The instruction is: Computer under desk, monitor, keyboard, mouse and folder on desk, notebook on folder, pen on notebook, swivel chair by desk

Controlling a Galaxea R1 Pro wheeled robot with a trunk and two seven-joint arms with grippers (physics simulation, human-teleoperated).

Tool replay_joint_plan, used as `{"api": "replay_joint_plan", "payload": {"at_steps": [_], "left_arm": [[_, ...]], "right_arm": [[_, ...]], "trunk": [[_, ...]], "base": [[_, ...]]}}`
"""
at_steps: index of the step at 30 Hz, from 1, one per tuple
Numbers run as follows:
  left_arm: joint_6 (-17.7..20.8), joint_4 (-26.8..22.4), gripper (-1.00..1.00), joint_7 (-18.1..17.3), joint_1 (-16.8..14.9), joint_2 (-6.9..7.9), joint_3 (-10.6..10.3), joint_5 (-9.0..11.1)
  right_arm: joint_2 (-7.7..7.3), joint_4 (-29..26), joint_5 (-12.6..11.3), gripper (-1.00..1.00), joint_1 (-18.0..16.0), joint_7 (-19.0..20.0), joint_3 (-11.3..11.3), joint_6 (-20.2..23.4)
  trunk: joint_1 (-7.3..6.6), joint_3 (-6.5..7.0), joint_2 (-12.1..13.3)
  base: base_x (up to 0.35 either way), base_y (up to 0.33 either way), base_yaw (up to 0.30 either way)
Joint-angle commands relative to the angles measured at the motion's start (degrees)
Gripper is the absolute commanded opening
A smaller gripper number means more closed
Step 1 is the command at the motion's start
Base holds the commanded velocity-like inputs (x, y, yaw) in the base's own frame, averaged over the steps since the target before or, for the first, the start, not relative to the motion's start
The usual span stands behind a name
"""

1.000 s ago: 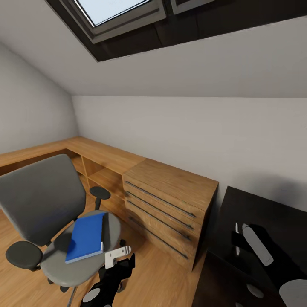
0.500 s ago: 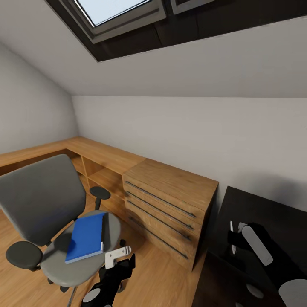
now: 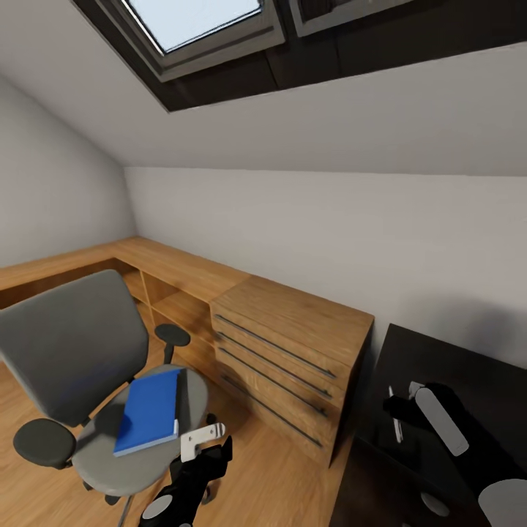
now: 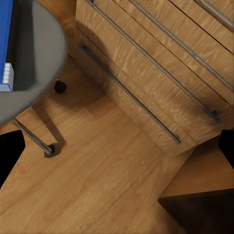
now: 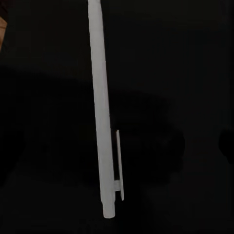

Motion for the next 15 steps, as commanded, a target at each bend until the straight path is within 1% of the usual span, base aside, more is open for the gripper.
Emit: {"api": "replay_joint_plan", "payload": {"at_steps": [1,4,10,13,14,15], "left_arm": [[0.12,-0.10,1.00,0.41,-0.02,-0.01,-0.03,0.46],[0.12,-0.10,1.00,0.41,-0.02,-0.01,-0.03,0.46],[0.17,-0.10,1.00,0.41,-0.02,-0.01,-0.03,0.46],[0.25,-0.01,1.00,0.41,-0.02,0.01,0.03,0.53],[0.26,0.15,1.00,0.41,-0.02,0.04,0.04,0.52],[0.27,0.26,1.00,0.41,-0.02,0.05,0.05,0.49]], "right_arm": [[-0.08,-0.06,-0.60,1.00,-0.04,-0.60,0.20,0.02],[-0.07,-0.06,-0.61,1.00,-0.04,-0.60,0.20,0.02],[-0.06,-0.14,-0.61,1.00,-0.04,-0.58,0.21,-0.01],[-0.06,-4.82,-0.61,1.00,0.02,-0.63,0.03,-0.17],[-0.06,-7.66,-0.61,1.00,0.08,-0.80,0.00,-0.23],[-0.06,-9.21,-0.61,1.00,0.14,-0.88,-0.01,-0.25]], "trunk": [[-0.22,0.13,0.38],[-0.88,0.67,1.58],[-0.88,0.67,1.58],[-0.88,0.67,1.58],[-0.88,0.67,1.58],[-0.88,0.67,1.58]], "base": [[0.000,0.000,0.000],[0.000,0.000,0.000],[0.000,0.000,0.000],[0.000,0.000,0.000],[0.000,0.000,0.000],[0.000,0.000,0.000]]}}
